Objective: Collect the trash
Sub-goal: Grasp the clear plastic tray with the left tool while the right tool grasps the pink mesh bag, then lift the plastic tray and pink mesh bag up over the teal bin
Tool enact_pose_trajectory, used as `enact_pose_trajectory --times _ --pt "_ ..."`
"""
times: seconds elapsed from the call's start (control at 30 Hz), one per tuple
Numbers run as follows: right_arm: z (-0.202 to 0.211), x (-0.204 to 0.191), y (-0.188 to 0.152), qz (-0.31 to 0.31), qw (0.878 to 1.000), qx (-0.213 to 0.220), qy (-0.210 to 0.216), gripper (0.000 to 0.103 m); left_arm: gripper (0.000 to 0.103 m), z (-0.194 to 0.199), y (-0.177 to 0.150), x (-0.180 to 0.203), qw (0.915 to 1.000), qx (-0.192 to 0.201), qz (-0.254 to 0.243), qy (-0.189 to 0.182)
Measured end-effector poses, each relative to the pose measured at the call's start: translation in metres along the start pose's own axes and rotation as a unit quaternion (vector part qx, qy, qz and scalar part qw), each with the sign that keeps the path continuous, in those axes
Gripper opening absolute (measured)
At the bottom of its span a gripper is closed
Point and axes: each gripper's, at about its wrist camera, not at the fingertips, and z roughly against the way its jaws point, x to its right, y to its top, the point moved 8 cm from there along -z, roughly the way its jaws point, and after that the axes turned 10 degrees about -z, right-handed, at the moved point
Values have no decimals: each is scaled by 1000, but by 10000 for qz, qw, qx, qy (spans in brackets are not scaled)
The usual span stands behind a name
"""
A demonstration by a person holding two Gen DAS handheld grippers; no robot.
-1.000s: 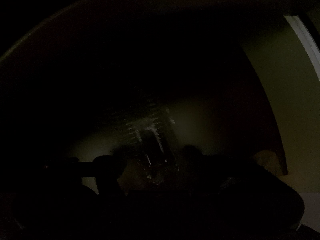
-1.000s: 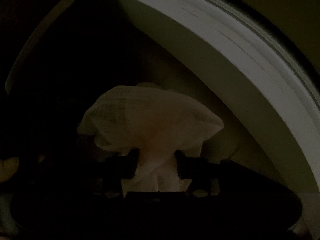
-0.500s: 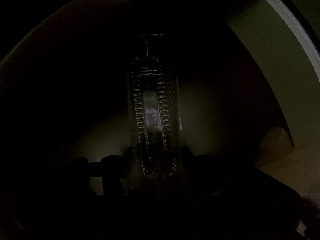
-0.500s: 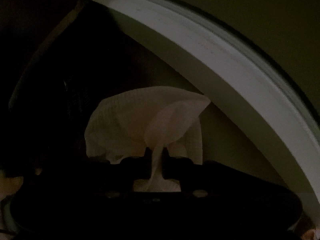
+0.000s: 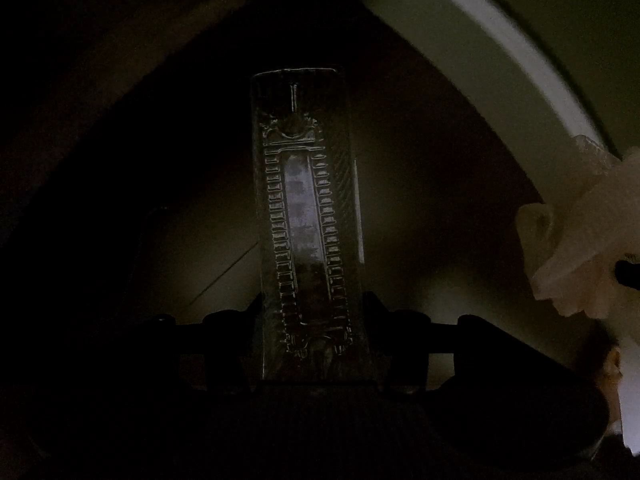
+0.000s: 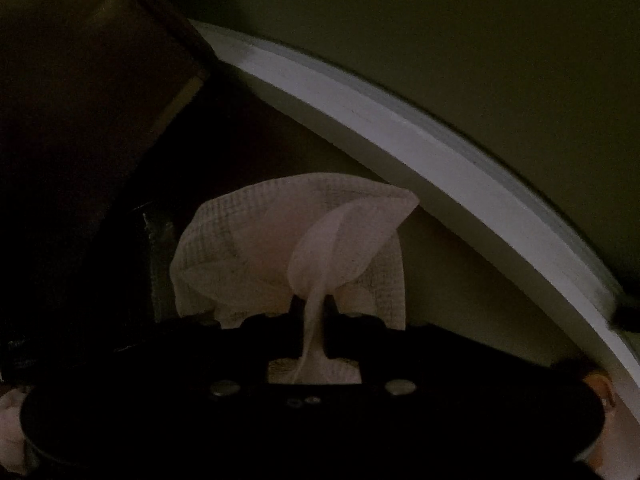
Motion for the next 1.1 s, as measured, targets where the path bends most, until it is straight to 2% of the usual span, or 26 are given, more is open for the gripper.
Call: enact_pose_trajectory --times 0.1,0.27,0.43,0.57,0.67,0.87,0.9,0.97,1.03,1.1 --pt "33 -10 2 28 9998 173 88 7 48 35 -12 4 9998 170 -83 -18" --pt "115 -30 6 142 9972 625 387 7 48 115 -5 2 9973 656 -308 -141" --pt "200 -59 5 279 9896 1173 781 7 48 205 -9 0 9896 1354 -456 -154" --pt "256 -82 -11 402 9831 1483 994 7 48 280 -20 -2 9807 1904 -416 -166" --pt "288 -95 -31 577 9780 1685 1083 7 48 321 -32 -5 9751 2164 -464 -102" --pt "354 -121 -57 837 9667 2087 1224 7 48 391 -74 -13 9656 2540 -555 -71" --pt "364 -125 -61 881 9646 2154 1241 7 48 407 -111 -8 9633 2616 -591 -59" --pt "381 -136 -62 967 9605 2282 1264 7 48 420 -132 -16 9583 2786 -642 -29" --pt "398 -144 -67 1058 9556 2417 1310 7 48 422 -138 -16 9544 2915 -642 -52" --pt "412 -155 -69 1164 9503 2544 1366 7 48 440 -152 -22 9501 3054 -640 -22"
